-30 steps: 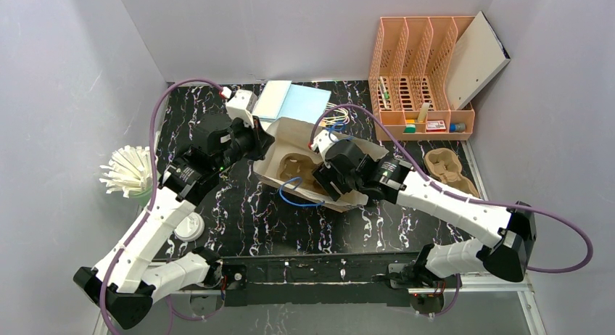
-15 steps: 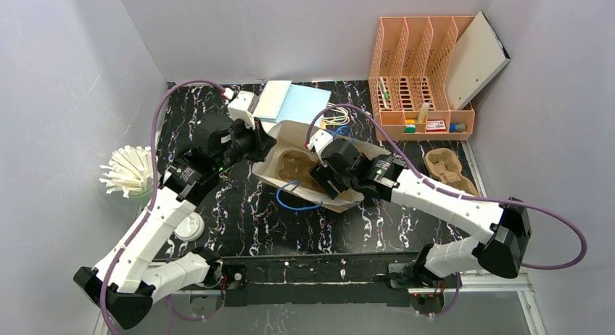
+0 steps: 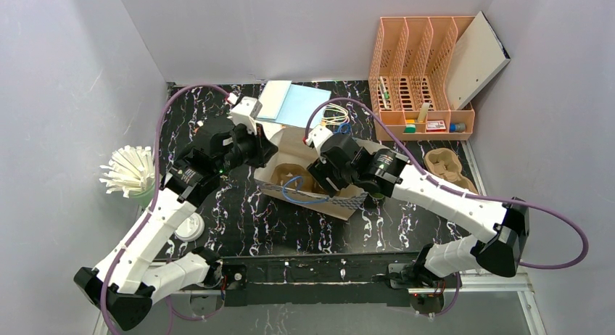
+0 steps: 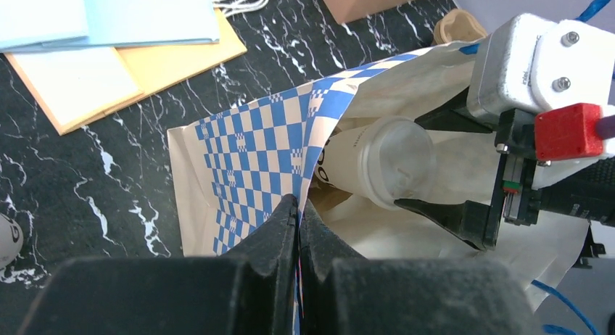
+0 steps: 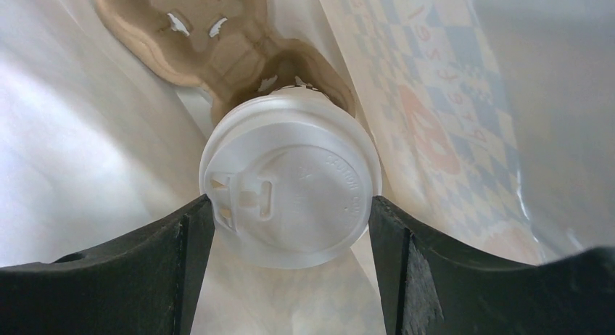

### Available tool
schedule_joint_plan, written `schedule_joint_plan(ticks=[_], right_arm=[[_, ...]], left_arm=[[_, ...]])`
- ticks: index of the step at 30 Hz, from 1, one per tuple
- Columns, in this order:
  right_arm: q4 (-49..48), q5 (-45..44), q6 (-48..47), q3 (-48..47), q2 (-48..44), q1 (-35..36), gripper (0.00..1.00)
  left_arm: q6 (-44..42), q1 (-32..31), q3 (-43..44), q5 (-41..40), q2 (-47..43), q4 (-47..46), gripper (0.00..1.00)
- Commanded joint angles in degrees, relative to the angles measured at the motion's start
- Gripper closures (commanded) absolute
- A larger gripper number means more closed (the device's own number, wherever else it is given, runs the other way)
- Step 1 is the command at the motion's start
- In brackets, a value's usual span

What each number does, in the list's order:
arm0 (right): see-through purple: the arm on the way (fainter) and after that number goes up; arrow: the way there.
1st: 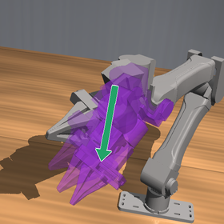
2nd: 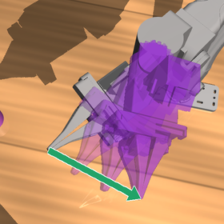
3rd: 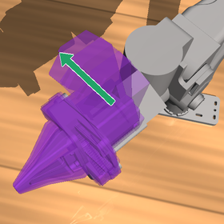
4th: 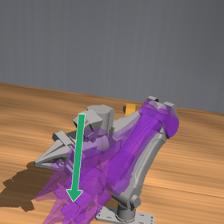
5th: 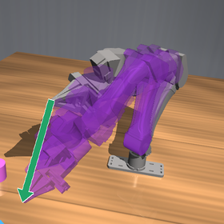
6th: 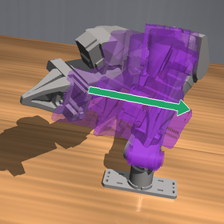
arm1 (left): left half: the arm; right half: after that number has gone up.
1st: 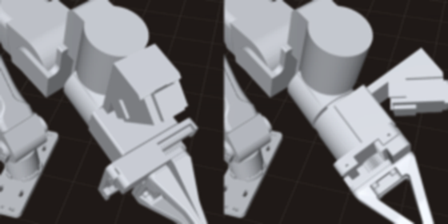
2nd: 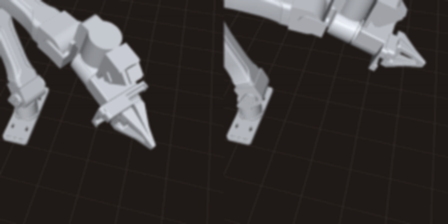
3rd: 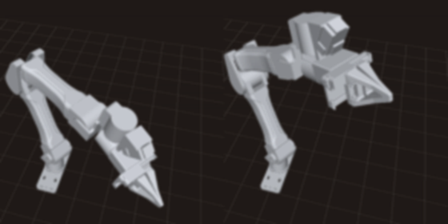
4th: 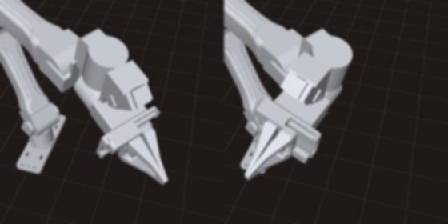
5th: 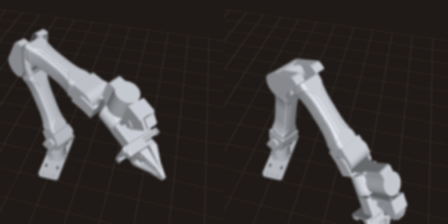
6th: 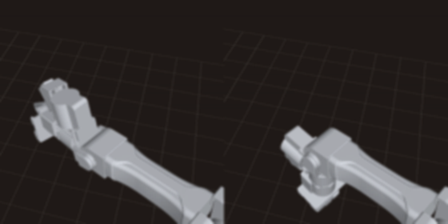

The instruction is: Pack the takeout coffee

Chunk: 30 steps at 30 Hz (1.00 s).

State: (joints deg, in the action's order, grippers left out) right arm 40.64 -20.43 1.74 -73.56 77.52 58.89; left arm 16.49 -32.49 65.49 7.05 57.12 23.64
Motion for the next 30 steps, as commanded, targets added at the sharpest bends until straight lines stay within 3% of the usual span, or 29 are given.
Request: schedule_joint_plan(ticks=[1,11,13,16,18,22,24,30], right_arm=[[3.97,4.96,1.58,-2.57,0.08,-0.11,0.74],[14.19,10.51,5.86,-6.83,0.77,-0.10,0.74],[14.40,11.13,5.59,-7.30,1.18,-0.15,0.74],[14.19,11.49,5.16,-7.85,1.58,-0.14,0.74],[13.96,11.87,4.89,-8.29,2.11,-0.16,0.74],[12.77,12.43,3.70,-8.93,2.88,-0.08,0.74],[11.95,12.69,2.76,-9.45,3.51,-0.16,0.74],[9.98,14.50,1.11,-10.96,5.97,-0.09,0.74]], left_arm=[[1.09,-0.12,1.17,3.97,-0.54,5.82,1.00],[4.76,-0.12,3.73,6.75,1.30,17.57,1.00],[4.78,-0.12,4.57,6.55,2.47,18.58,0.96],[5.06,-0.12,5.97,1.64,3.25,18.72,0.88],[5.45,-0.12,7.40,-2.22,3.37,18.35,0.87],[6.20,-0.12,10.00,-5.29,5.53,19.68,0.91],[5.23,-0.11,10.97,-3.91,7.31,19.97,1.00],[-4.25,-0.12,15.88,-3.73,15.15,16.56,1.00]])
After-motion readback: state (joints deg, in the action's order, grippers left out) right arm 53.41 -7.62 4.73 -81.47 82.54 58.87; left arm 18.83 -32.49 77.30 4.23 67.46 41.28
